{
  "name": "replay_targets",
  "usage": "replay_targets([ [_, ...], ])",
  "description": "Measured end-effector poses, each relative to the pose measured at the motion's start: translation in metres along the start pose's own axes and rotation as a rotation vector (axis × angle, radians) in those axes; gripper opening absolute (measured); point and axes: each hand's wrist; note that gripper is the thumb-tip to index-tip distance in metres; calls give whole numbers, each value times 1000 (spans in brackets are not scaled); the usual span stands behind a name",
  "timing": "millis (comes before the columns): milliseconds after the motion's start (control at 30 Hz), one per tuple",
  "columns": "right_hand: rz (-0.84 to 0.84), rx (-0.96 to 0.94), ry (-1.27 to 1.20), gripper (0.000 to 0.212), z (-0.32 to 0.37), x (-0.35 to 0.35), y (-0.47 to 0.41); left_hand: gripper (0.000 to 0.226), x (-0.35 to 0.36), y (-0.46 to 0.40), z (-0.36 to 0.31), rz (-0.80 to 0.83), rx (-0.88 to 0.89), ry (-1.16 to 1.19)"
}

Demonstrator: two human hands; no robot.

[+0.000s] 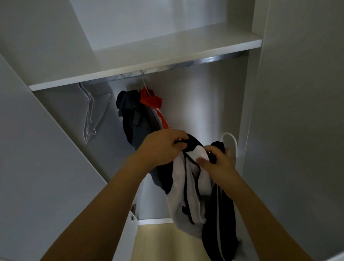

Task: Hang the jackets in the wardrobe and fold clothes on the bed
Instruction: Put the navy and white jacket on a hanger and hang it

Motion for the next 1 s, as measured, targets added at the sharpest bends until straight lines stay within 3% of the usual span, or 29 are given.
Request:
replay_targets([
  [67,81,-28,43,45,-5,1,-2,26,-3,2,-1,19,135,-175],
  [100,96,-34,59,44,-6,2,-3,27,-5,4,-1,12,191,-222],
  [167,70,-49,59,23,-8,5,-6,27,-9,5,-3,-16,222,-257],
  [200,52,-58,75,12,-8,6,-8,26,-11,5,-3,-20,198,-236],
  [433,113,-84,91,25,-10,12,-13,15,-13,2,-3,186,46,115],
  [500,154,-115,85,32,-9,13,-12,13,-14,3,-2,208,36,92],
  [567,158,-131,81,25,-7,14,-14,10,-17,3,-2,214,18,71],
  [733,107,-59,51,11,-5,10,-14,5,-17,7,-3,195,-98,180],
  [833,28,-59,77,25,-8,6,-12,7,-15,11,-1,215,-190,308],
  [1000,-76,-157,251,33,-12,1,-4,21,-14,17,5,175,-137,232],
])
Point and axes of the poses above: each hand's wrist, its own y-axis away from the middle knuckle, its own x-axis out of the palm, z = x × y, and after that the axes turned 5 degrees about x, right-handed
